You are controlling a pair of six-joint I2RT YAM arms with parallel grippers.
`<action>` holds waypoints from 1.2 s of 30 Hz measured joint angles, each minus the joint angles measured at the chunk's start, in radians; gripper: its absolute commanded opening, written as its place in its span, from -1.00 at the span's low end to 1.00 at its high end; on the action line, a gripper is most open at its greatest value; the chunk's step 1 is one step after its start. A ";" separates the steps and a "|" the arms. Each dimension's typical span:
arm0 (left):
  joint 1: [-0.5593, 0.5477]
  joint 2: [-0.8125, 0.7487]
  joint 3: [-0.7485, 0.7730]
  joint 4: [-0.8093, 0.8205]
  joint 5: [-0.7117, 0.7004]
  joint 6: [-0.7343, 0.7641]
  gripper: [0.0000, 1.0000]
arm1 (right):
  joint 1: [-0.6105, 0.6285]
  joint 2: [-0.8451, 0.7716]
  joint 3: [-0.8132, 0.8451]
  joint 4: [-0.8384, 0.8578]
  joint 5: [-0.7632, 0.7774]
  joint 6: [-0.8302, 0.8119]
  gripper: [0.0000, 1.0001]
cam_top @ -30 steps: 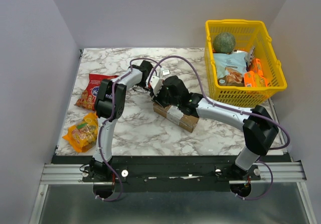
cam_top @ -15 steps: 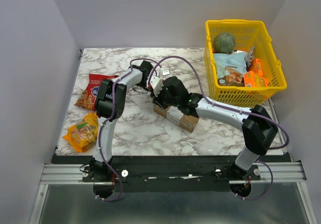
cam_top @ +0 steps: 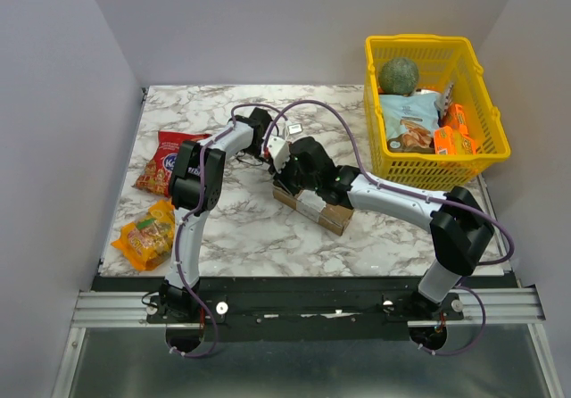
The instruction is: Unpack the express box
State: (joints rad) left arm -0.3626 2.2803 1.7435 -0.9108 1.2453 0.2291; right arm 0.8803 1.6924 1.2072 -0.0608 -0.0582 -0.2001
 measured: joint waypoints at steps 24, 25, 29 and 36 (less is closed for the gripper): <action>-0.001 0.014 0.029 -0.047 0.001 0.059 -1.00 | -0.017 -0.051 -0.013 -0.122 0.002 0.010 -0.99; -0.001 0.014 0.030 -0.049 0.001 0.060 -1.00 | -0.017 -0.060 -0.018 -0.123 0.001 0.010 -0.99; -0.001 0.015 0.033 -0.053 0.001 0.065 -1.00 | -0.017 -0.084 -0.042 -0.126 0.001 0.008 -0.99; -0.004 0.018 0.033 -0.058 0.004 0.074 -1.00 | -0.019 -0.108 -0.070 -0.128 0.001 -0.007 -0.99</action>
State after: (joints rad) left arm -0.3664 2.2978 1.7763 -0.9691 1.2495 0.3027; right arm 0.8616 1.5848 1.1374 -0.1886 -0.0574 -0.2073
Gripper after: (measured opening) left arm 0.007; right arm 0.204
